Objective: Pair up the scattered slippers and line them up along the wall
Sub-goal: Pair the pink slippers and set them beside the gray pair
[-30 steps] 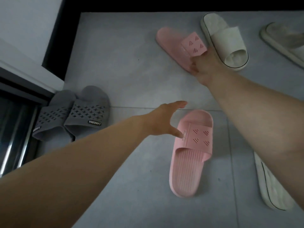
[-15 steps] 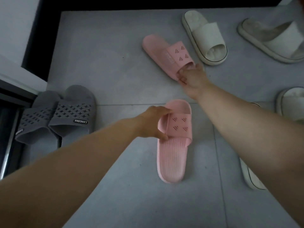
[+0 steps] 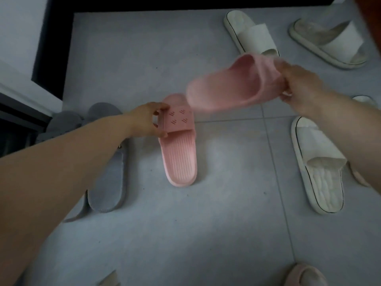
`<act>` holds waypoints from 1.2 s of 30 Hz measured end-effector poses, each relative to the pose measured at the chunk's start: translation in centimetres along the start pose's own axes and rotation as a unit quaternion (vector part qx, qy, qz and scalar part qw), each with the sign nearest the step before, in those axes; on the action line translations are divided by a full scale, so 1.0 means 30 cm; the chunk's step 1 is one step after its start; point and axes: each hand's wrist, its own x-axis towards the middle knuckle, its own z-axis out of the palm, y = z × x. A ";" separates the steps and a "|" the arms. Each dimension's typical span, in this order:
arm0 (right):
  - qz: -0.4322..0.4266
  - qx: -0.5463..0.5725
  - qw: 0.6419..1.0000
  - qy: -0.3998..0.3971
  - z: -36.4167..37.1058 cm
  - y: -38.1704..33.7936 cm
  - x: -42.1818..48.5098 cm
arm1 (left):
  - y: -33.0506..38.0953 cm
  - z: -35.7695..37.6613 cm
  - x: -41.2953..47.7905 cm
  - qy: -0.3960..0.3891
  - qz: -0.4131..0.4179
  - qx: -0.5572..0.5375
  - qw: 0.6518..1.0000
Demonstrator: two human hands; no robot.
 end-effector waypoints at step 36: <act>0.028 -0.392 0.878 -0.275 -0.061 0.061 -0.437 | 0.343 0.046 0.093 -0.160 0.136 0.050 0.976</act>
